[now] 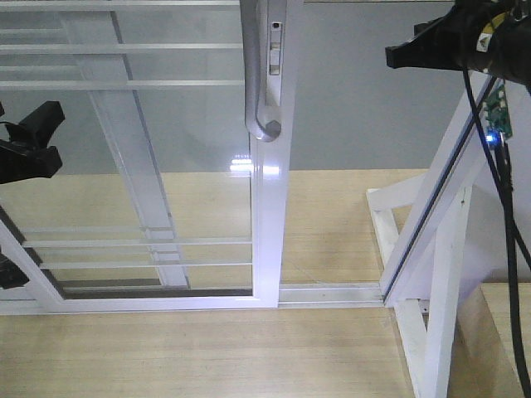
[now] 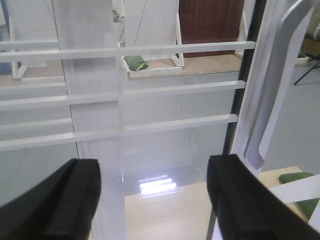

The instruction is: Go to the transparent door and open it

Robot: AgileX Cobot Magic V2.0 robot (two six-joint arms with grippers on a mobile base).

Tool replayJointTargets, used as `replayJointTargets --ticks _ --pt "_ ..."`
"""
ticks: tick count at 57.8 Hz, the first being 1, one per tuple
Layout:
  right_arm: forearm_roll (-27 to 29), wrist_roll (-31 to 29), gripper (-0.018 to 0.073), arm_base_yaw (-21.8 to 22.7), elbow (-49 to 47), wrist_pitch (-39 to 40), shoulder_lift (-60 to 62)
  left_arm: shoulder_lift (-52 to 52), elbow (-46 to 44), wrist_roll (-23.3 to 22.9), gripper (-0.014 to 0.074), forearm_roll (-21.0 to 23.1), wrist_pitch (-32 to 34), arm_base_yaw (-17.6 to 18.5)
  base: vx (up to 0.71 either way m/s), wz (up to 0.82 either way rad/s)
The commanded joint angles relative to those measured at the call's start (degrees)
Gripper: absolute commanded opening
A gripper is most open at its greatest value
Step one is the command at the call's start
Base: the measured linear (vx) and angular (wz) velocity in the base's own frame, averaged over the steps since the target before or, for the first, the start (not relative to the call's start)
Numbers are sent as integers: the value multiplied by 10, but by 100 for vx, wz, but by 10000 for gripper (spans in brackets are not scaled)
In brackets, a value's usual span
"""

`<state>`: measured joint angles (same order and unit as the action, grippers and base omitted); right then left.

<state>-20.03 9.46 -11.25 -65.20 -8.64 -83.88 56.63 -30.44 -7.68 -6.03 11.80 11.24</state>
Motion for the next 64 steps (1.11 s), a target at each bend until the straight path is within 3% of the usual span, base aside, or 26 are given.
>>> replayJointTargets --ticks 1,6,10,21,30,45,56,64 --pt "-9 -11 -8 3 31 57 67 18 -22 -17 566 -10 72 3 0 0" --pt "-10 -11 -8 3 103 70 115 49 -22 -24 566 -20 96 3 0 0" --pt "-11 -15 -8 3 159 70 154 78 -22 -40 566 -55 143 3 0 0" --pt "-13 -44 -6 3 259 93 214 170 -41 -145 566 -155 272 3 0 0" --pt "-13 -43 -5 3 277 93 225 264 -124 -203 566 -219 274 3 0 0" --pt "-13 -43 -5 3 277 98 225 375 -268 -244 566 -236 268 6 0 0" --pt "-13 -45 -5 3 277 98 225 422 -341 -262 566 -293 245 30 0 0" --pt "-13 -50 -5 3 277 102 225 452 -382 -273 566 -293 217 43 0 0"
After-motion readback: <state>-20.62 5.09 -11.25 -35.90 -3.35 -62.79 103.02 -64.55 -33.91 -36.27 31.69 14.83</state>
